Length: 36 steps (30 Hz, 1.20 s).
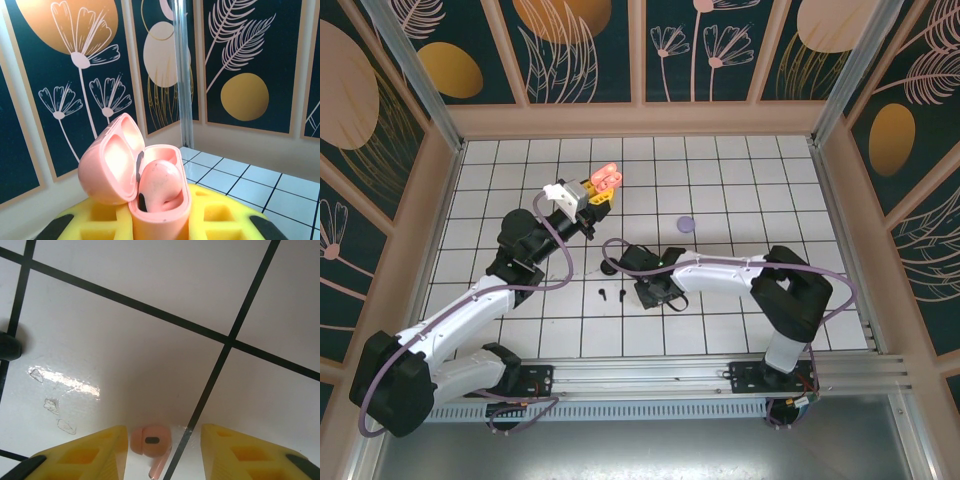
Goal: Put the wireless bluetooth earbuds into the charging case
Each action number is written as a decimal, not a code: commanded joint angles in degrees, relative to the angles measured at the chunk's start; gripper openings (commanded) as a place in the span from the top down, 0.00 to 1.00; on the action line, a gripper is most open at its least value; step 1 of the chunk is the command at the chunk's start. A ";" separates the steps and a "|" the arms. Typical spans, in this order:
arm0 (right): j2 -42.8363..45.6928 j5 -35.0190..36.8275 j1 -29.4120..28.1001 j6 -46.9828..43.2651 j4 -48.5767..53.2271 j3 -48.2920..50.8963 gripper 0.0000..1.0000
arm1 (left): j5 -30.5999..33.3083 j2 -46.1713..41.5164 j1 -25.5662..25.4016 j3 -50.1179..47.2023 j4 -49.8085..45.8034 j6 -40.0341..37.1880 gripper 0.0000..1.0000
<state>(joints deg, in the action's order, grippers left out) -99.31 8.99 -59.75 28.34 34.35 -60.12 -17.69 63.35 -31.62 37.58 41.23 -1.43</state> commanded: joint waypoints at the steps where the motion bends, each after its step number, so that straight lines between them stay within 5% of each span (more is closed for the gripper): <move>1: -1.41 -0.70 0.24 -1.43 -0.86 -0.35 0.57 | -0.41 -0.79 -0.23 0.38 0.50 -0.34 1.00; 36: -0.65 -2.03 0.68 -1.35 -2.18 4.49 0.64 | -0.71 1.33 -0.28 2.06 0.34 0.70 1.00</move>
<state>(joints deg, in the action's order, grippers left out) -100.16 7.03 -59.66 26.89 29.69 -57.80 -17.72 64.38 -31.62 37.82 41.10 -1.37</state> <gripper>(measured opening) 0.362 0.206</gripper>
